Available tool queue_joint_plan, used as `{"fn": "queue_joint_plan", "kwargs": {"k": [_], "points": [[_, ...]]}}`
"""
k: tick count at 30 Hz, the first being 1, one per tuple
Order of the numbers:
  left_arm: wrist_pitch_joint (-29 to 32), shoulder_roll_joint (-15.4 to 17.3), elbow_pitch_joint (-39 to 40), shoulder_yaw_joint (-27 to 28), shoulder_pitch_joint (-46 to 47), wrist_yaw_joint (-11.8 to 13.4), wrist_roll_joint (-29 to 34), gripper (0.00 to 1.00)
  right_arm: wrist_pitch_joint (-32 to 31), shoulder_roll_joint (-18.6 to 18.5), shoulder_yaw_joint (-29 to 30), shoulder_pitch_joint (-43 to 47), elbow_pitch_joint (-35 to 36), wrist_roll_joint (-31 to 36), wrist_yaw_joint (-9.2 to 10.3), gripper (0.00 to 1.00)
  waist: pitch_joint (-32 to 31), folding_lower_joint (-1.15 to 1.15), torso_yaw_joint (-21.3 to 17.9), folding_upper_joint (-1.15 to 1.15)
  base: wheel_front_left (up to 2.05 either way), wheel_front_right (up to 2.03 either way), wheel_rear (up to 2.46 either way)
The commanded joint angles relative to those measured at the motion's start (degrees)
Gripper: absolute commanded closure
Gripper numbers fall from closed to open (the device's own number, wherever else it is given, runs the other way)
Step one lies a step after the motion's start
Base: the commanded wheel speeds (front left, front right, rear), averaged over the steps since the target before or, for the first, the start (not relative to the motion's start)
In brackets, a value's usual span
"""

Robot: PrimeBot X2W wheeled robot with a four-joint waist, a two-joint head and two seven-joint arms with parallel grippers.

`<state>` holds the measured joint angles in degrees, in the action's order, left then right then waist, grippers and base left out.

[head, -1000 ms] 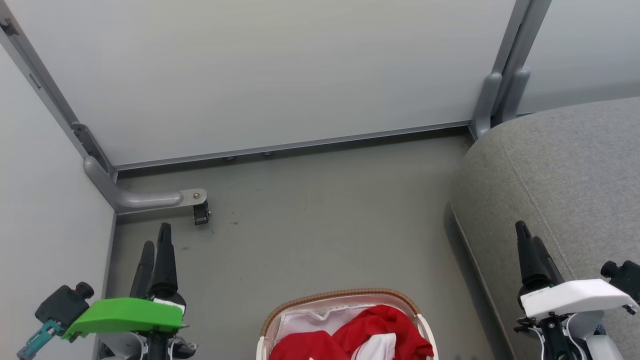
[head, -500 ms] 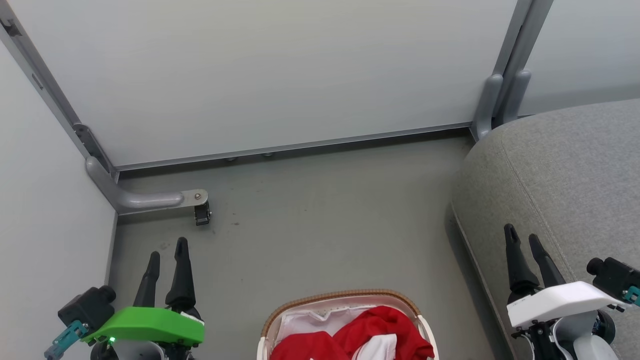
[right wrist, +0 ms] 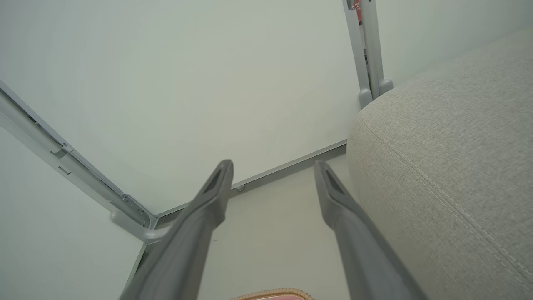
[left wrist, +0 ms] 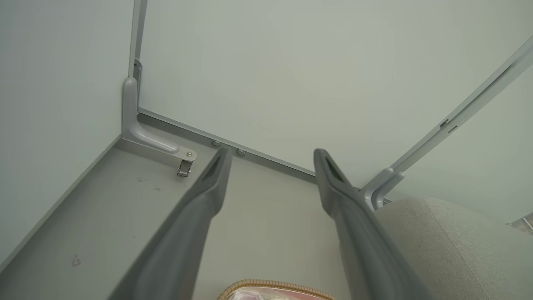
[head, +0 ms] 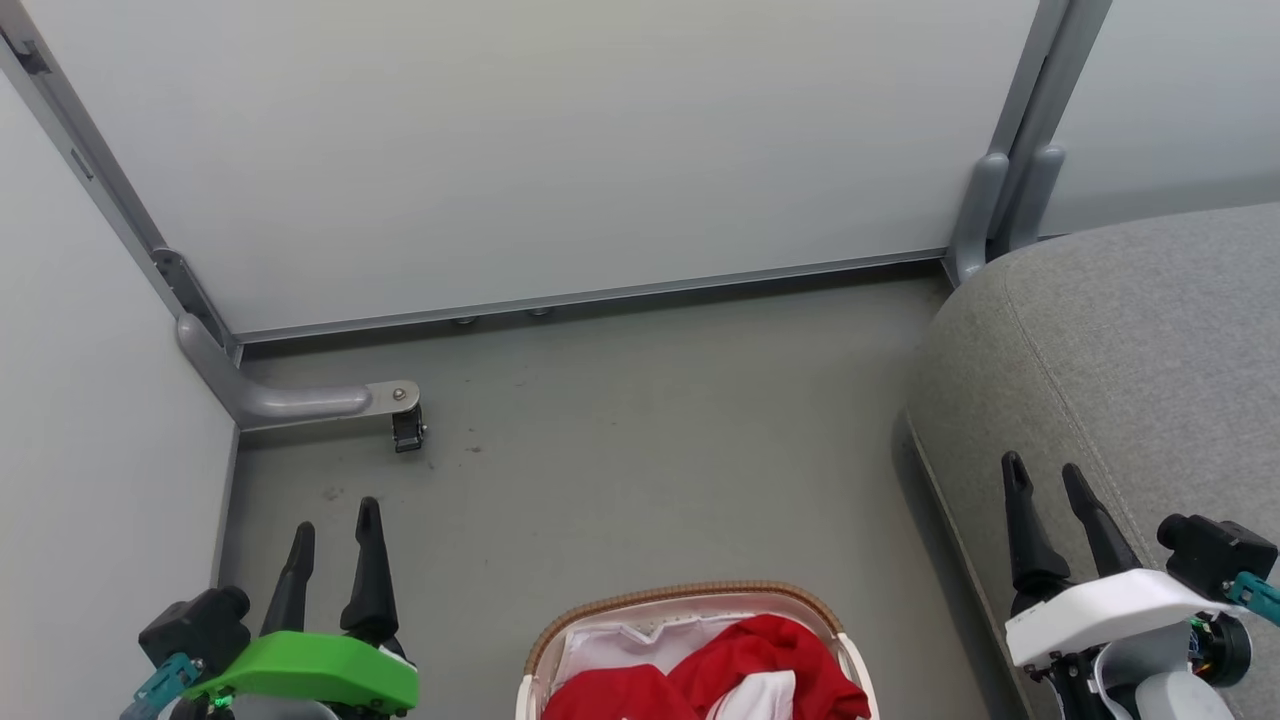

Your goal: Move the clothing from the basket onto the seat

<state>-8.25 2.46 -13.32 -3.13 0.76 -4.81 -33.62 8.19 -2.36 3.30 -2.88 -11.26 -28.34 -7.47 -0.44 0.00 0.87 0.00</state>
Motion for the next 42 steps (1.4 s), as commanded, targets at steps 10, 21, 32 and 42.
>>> {"fn": "queue_joint_plan", "kwargs": {"k": [10,21,32,42], "points": [[-1.9,0.5,0.5,-0.1,-0.7,0.5,6.1,0.00,2.0,-0.5,0.2,0.3,0.4,7.1,-0.02,0.00,-0.1,0.00,0.2,0.00,0.00,0.00,0.00],[-3.3,0.5,-0.6,-0.4,-1.2,0.7,10.6,0.00,3.4,-0.5,0.2,0.7,0.5,12.7,-0.02,0.00,-0.1,0.00,0.4,0.00,0.00,0.00,0.00],[-4.7,0.5,-2.5,-0.3,-1.5,1.2,14.6,0.00,4.7,-0.6,0.3,0.8,0.1,17.9,-0.03,0.00,0.0,0.00,0.6,0.00,0.00,0.00,0.00],[-5.7,0.6,-3.8,-0.8,-1.7,1.4,18.0,0.00,5.8,-0.6,-0.2,1.0,-0.5,22.5,-0.03,0.00,0.0,0.00,0.7,0.00,0.00,0.00,0.00]]}}
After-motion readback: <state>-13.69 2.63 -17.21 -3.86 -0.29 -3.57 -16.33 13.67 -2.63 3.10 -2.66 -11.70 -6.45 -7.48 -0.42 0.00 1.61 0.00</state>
